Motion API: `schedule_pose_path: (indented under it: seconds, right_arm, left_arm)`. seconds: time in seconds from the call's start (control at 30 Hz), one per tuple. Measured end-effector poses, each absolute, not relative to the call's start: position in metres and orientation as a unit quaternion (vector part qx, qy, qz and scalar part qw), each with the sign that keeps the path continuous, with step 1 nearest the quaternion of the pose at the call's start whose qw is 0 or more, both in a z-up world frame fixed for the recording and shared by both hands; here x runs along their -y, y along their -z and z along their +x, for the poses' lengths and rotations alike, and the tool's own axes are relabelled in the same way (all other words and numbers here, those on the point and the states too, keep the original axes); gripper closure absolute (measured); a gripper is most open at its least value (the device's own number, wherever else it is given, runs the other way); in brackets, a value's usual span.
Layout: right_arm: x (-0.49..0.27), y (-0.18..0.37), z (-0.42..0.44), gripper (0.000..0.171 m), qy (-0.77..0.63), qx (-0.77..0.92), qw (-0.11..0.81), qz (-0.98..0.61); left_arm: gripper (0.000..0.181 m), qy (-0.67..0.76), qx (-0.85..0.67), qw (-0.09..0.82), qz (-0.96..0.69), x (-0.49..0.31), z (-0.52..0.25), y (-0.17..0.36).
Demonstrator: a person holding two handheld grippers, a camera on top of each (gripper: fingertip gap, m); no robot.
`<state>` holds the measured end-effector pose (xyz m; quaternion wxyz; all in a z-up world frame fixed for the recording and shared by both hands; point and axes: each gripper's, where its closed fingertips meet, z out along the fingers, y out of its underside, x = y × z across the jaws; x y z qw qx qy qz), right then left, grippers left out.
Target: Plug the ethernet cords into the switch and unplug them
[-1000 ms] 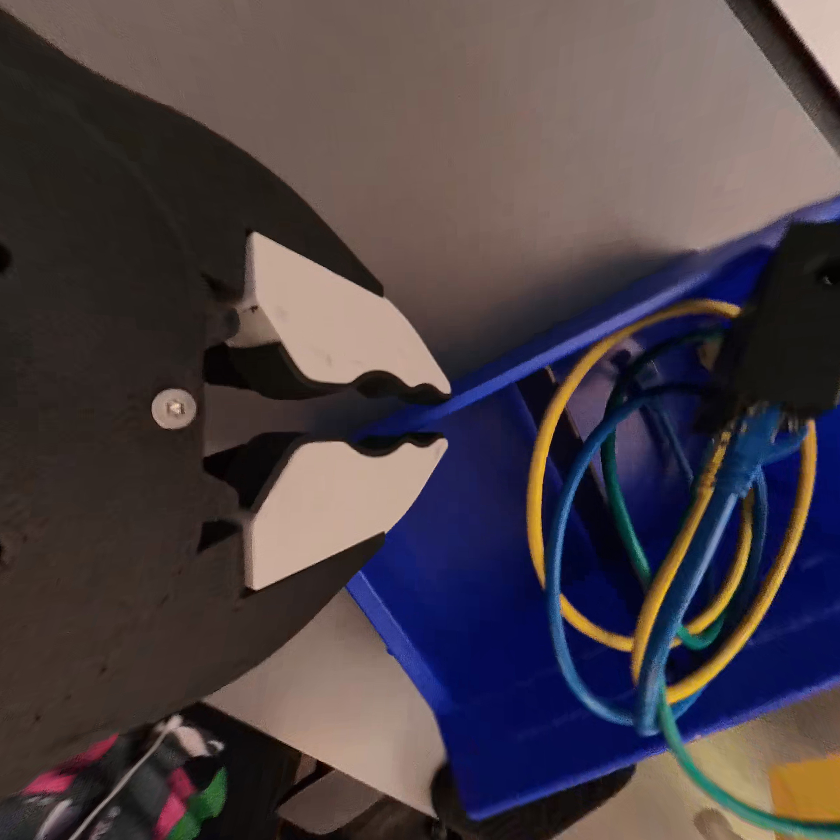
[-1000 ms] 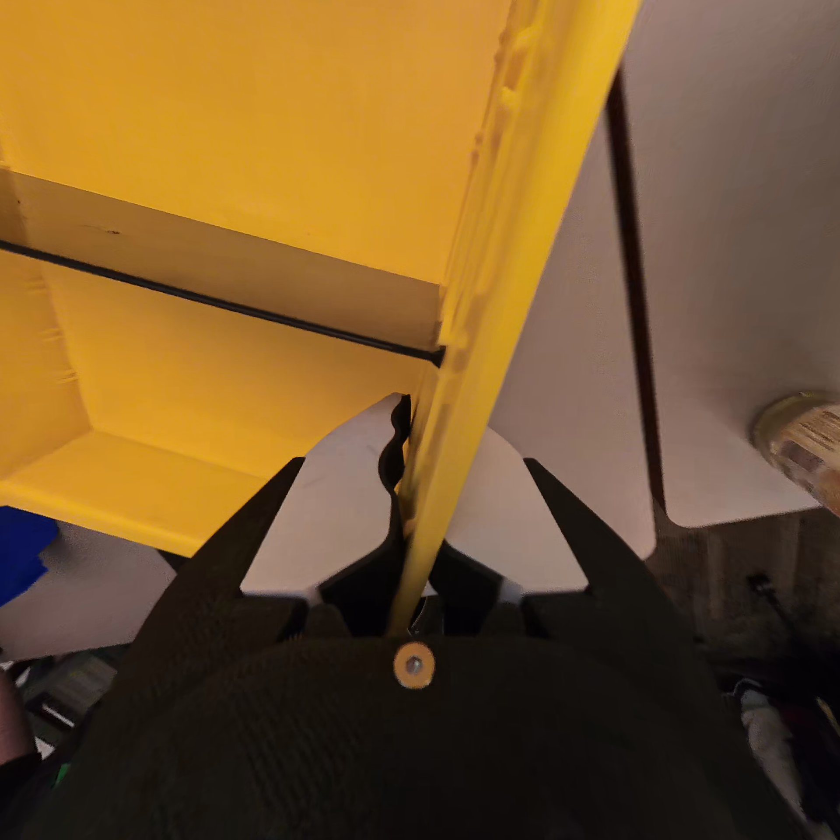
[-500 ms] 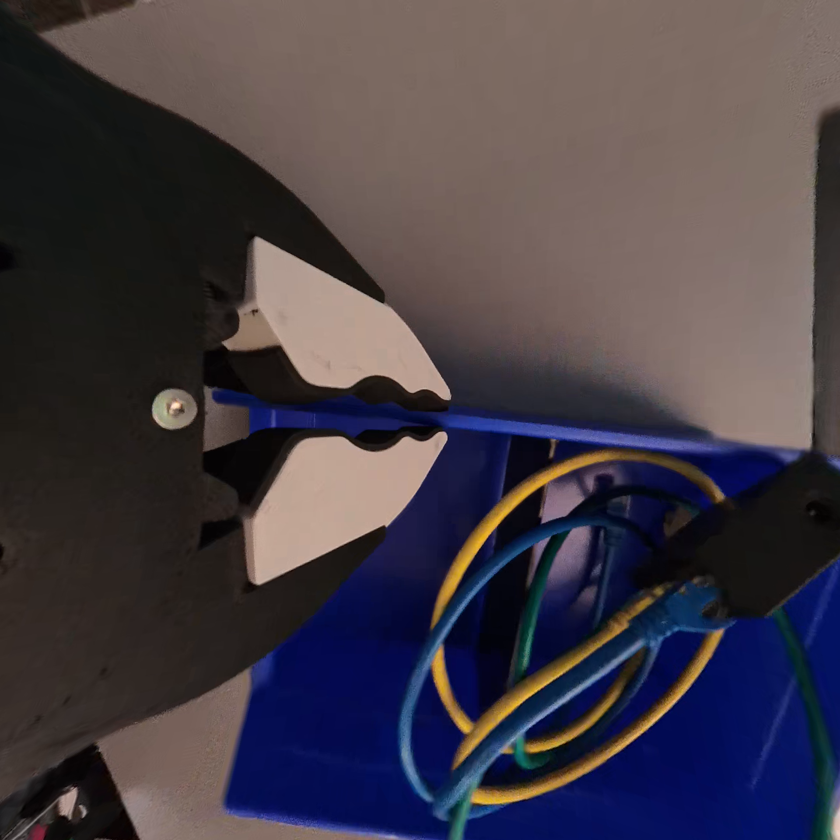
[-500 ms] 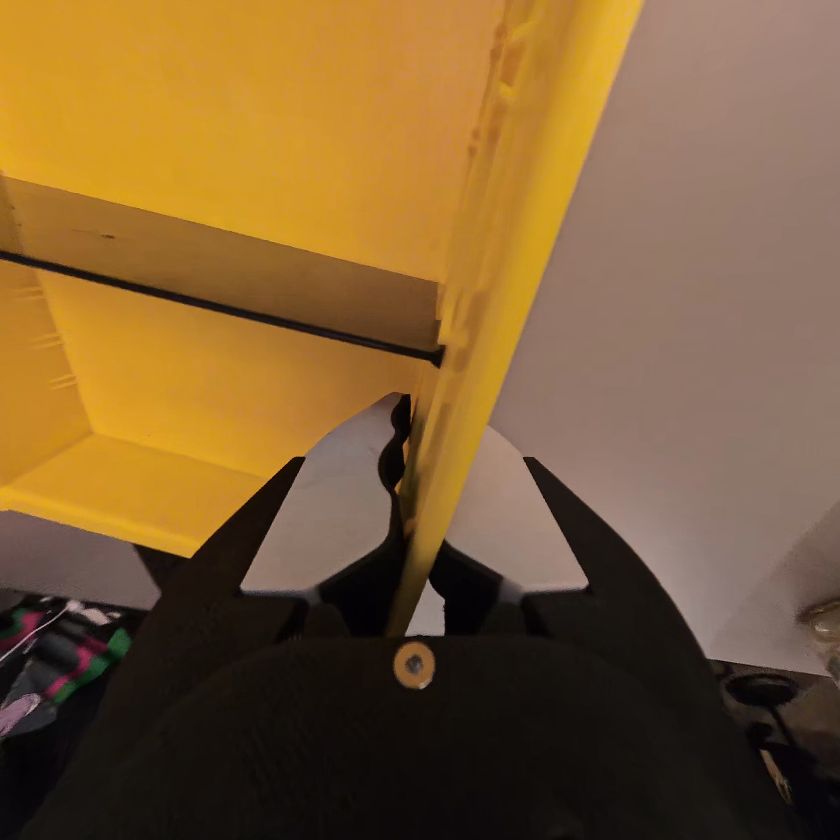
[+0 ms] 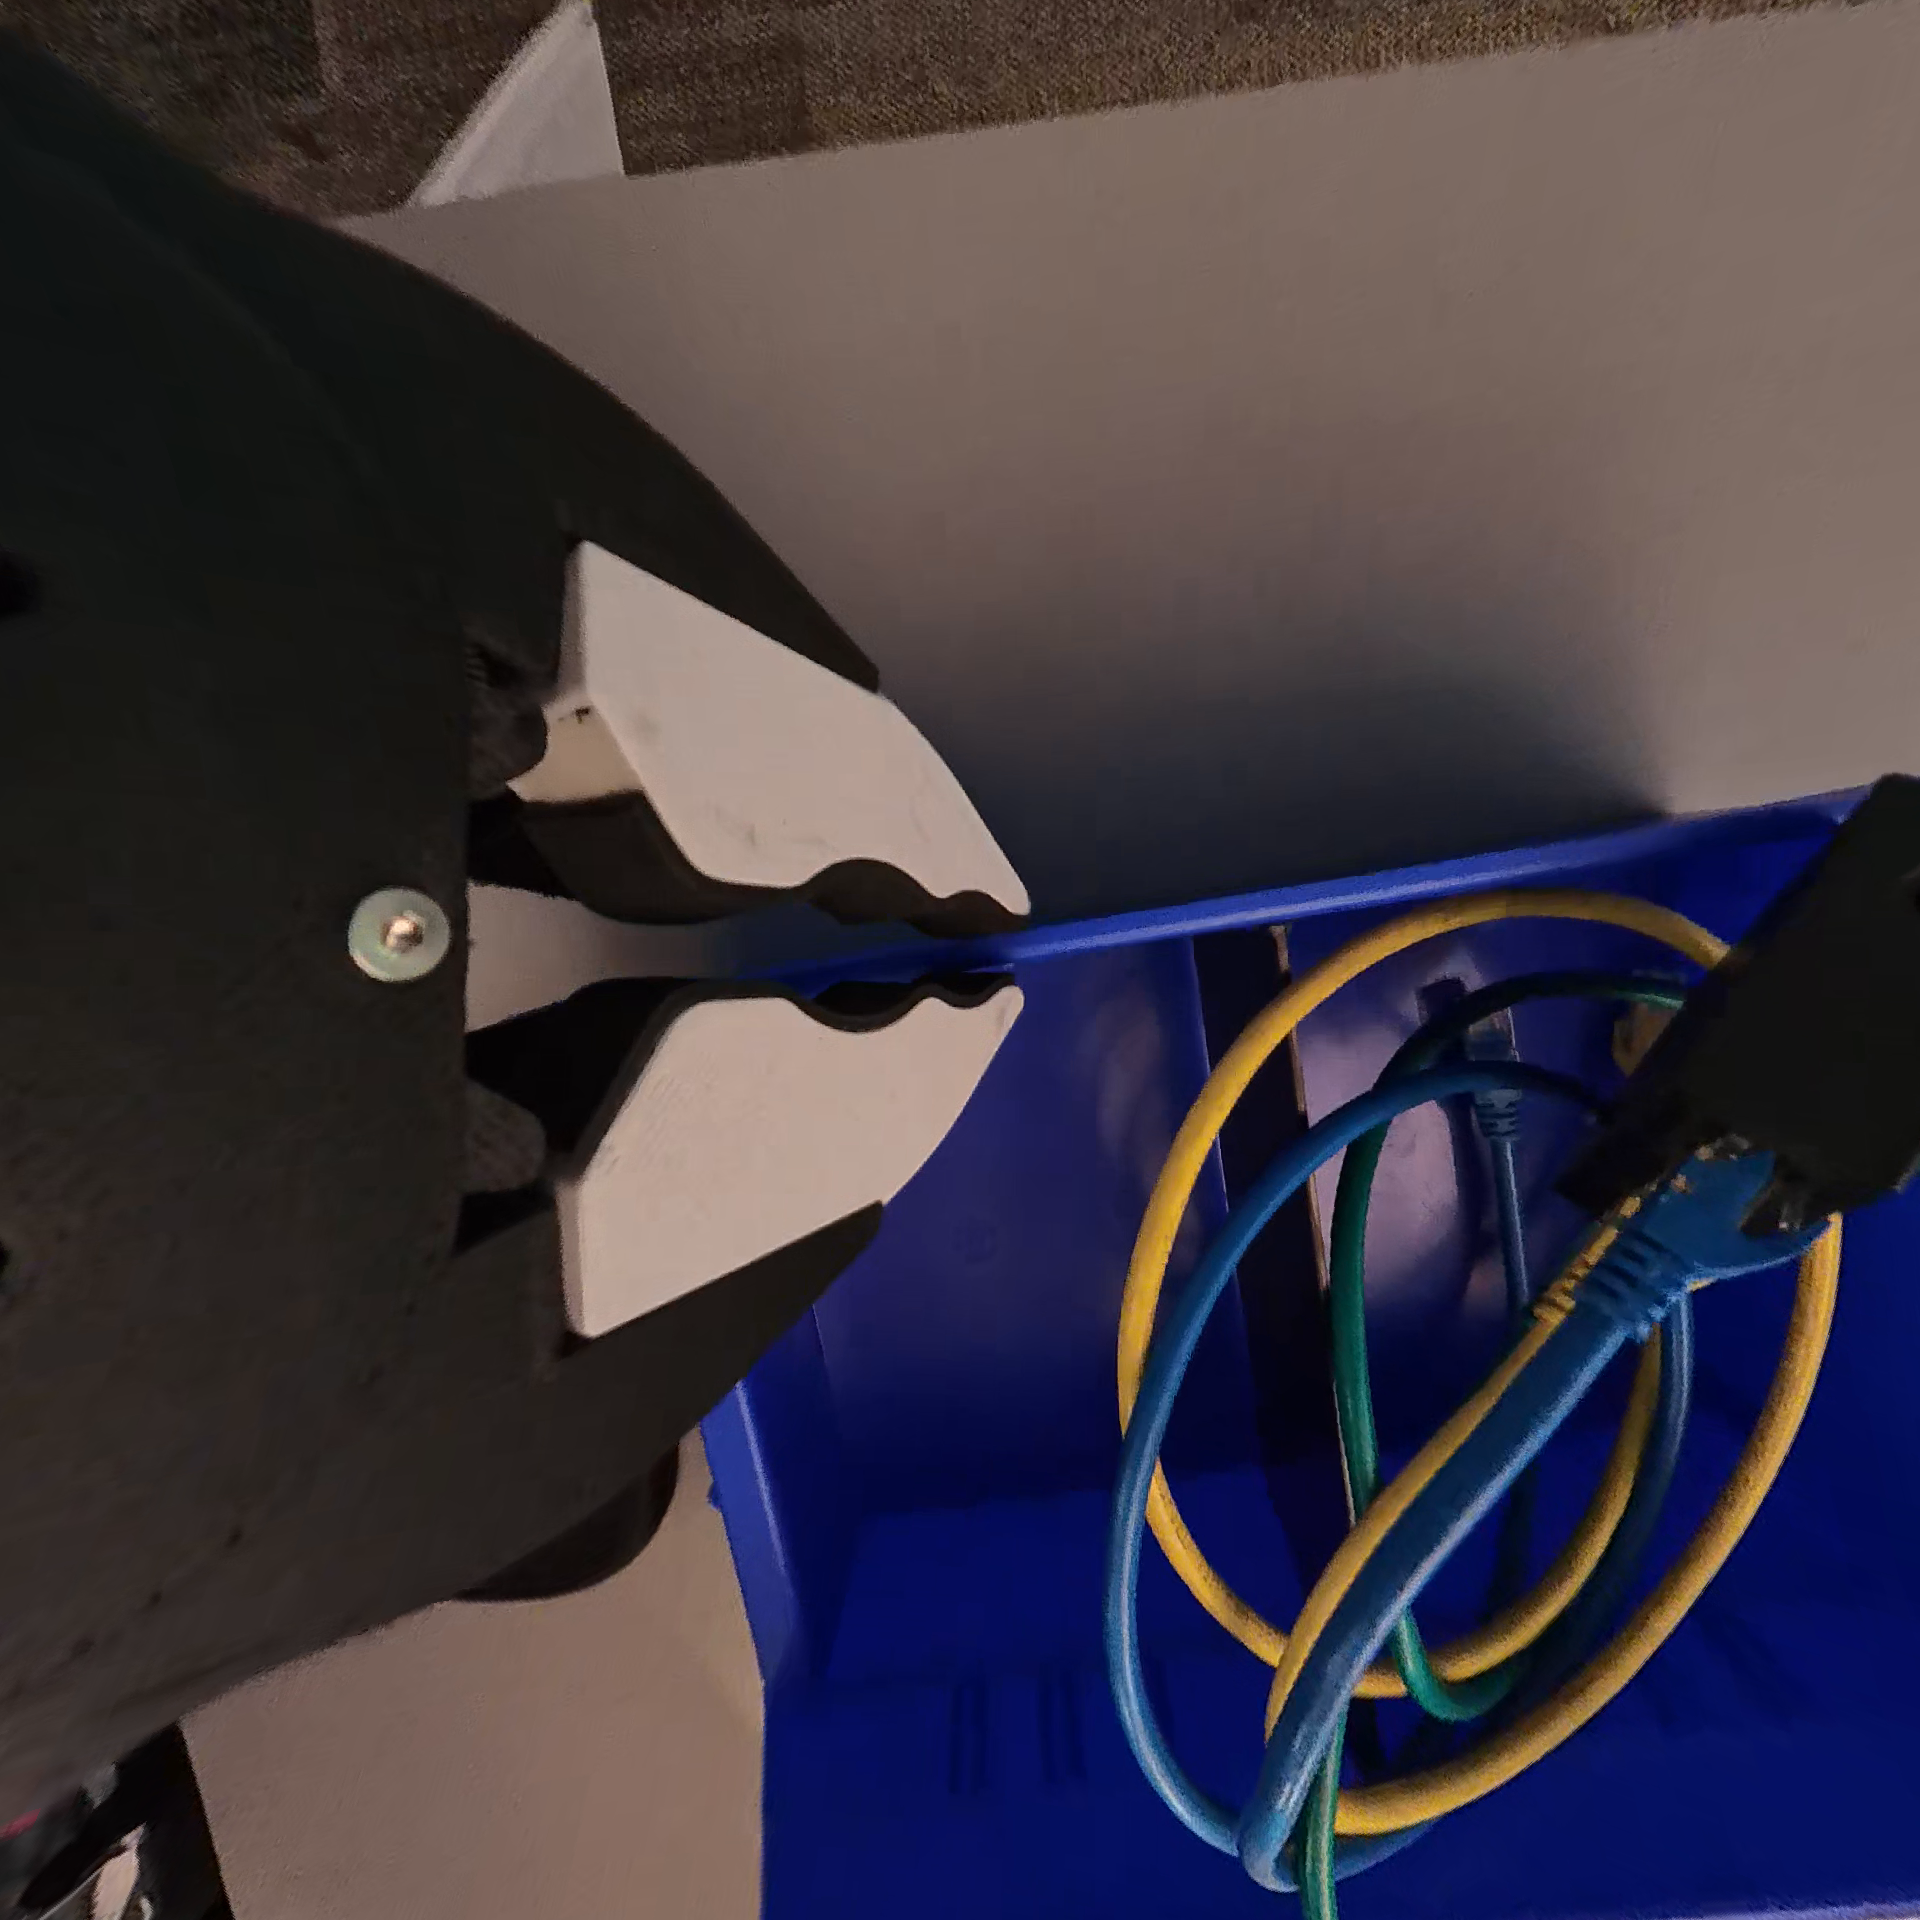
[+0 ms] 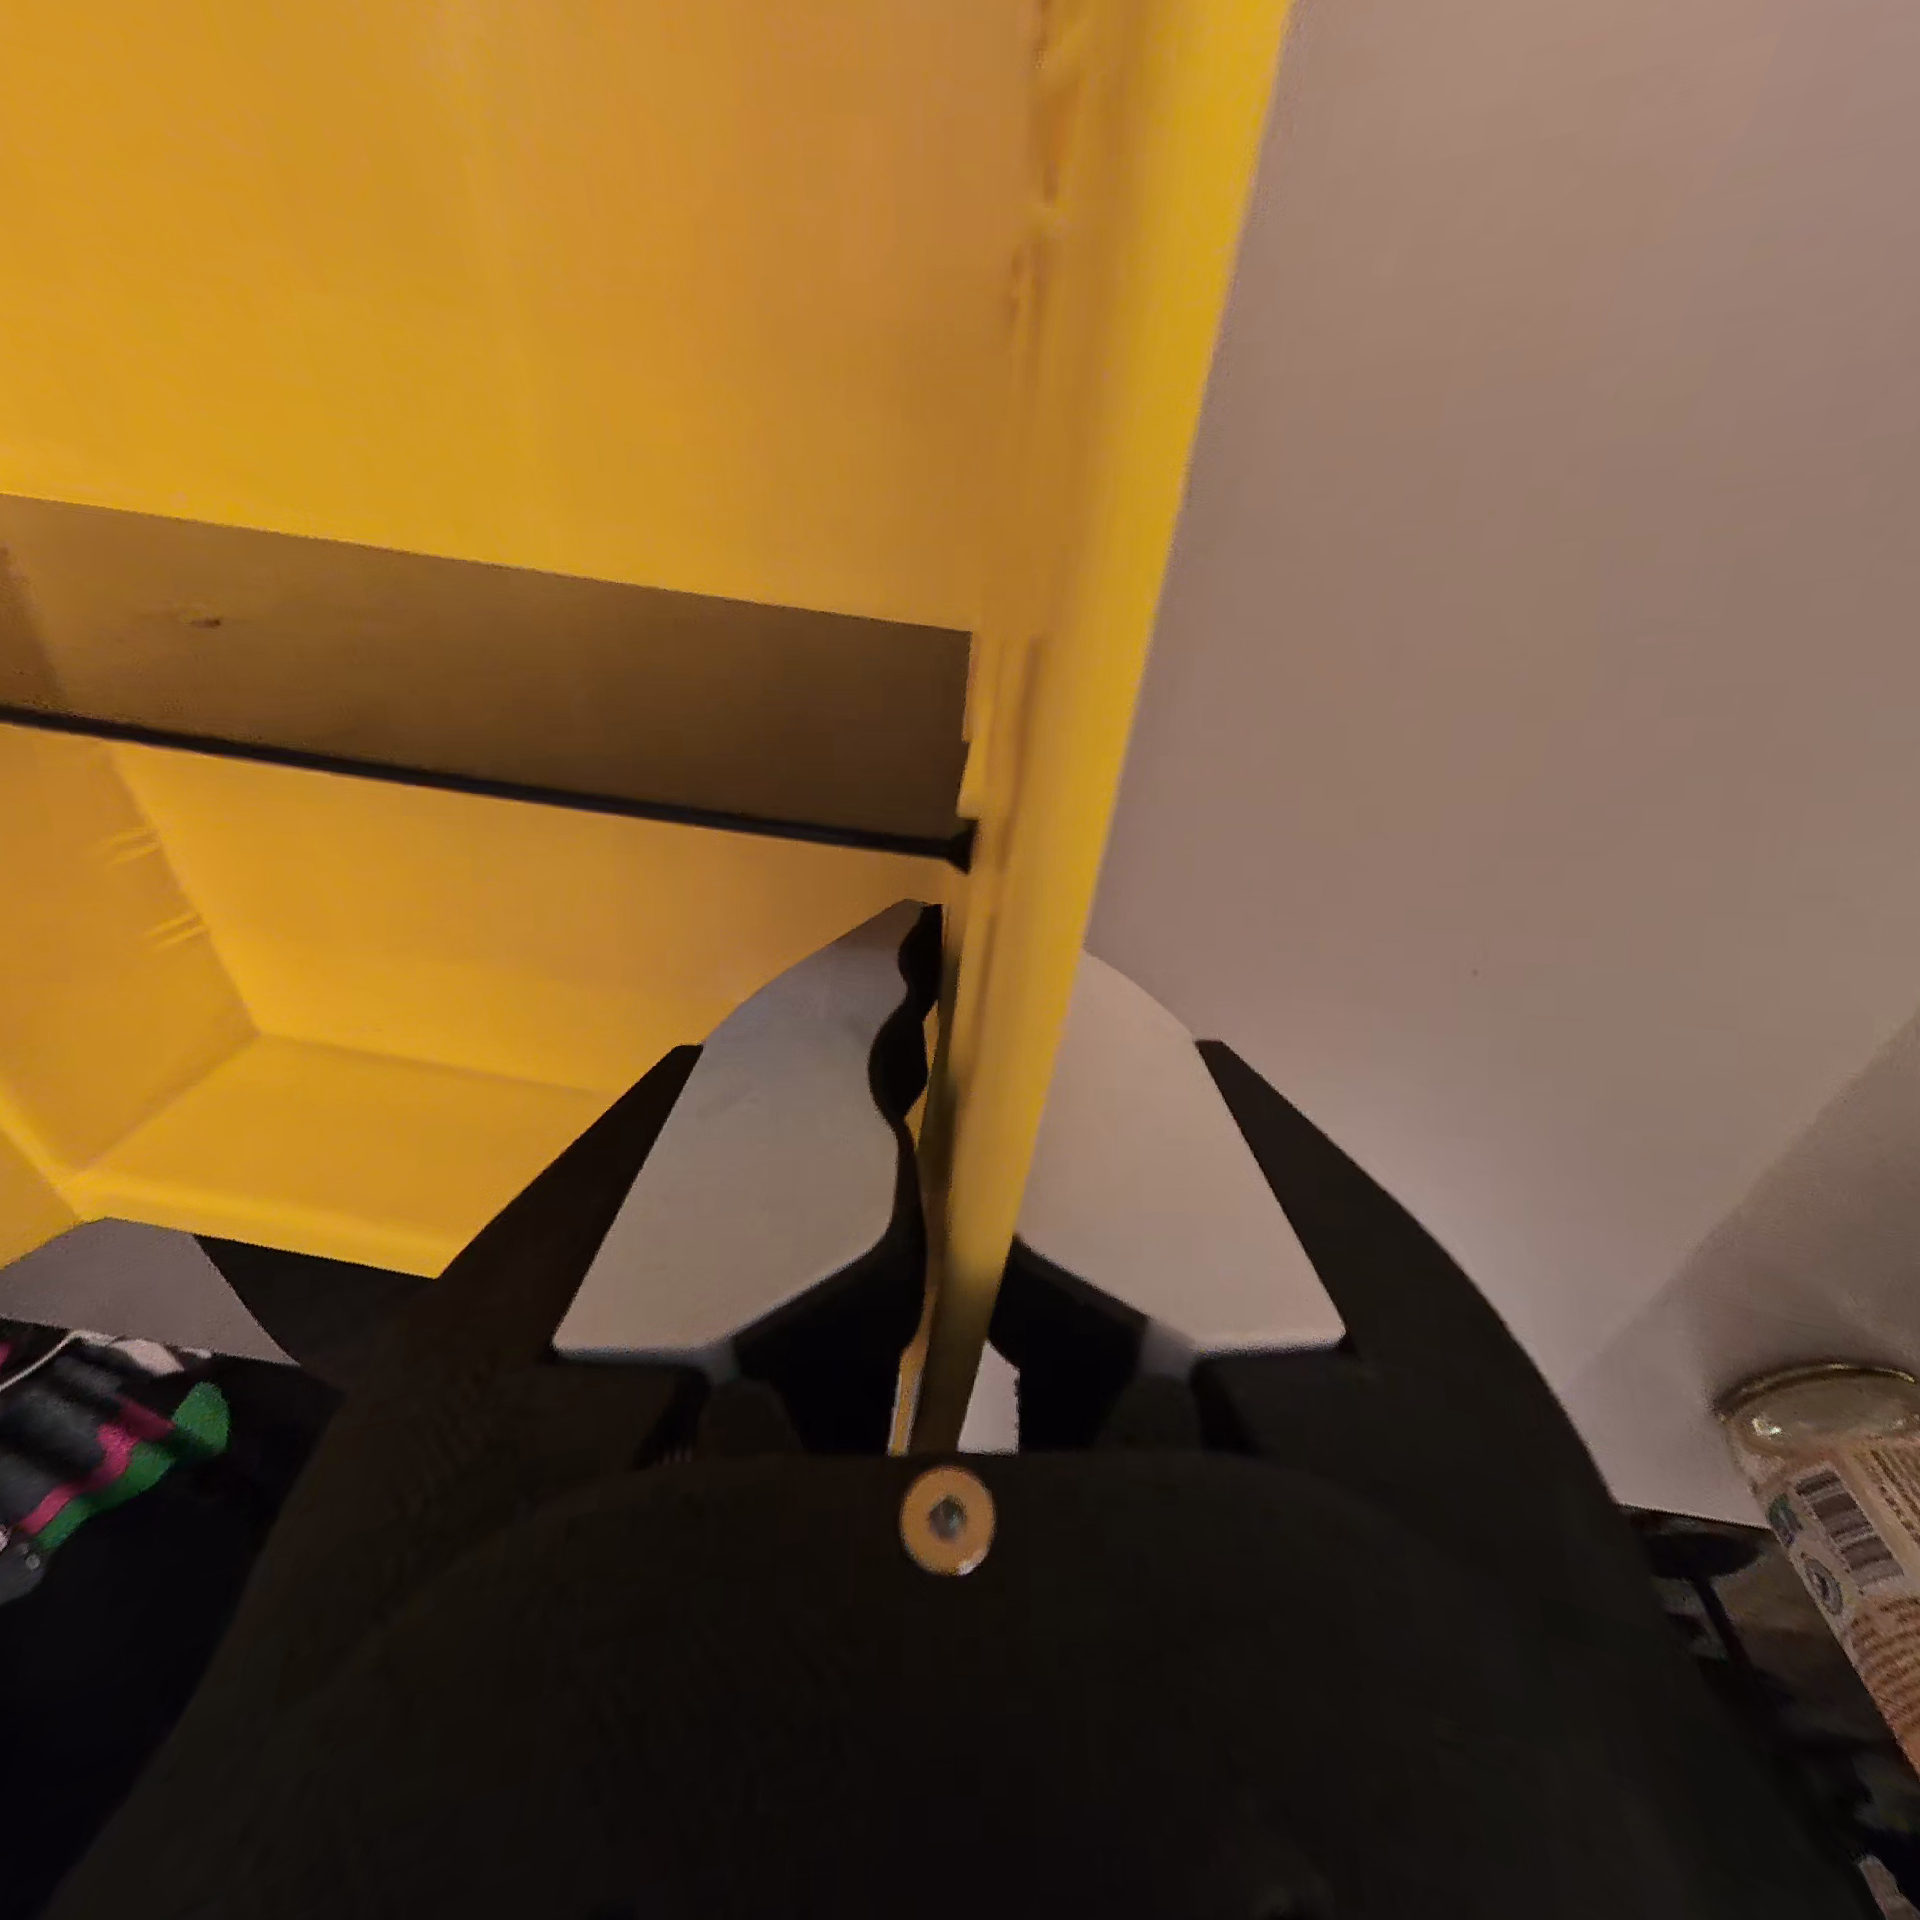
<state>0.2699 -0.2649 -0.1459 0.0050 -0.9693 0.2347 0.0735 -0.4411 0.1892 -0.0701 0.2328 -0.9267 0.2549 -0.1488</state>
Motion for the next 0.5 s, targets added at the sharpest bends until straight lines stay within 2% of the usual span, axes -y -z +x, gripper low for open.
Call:
schedule_pose_path:
  seconds: [0.5]
  right_arm:
    - [0.265,0.146,0.266,0.165,-0.07,-0.299,0.006,-0.952]
  left_arm:
    - [0.177,0.135,-0.238,0.258,-0.927,-0.198,-0.455,0.068]
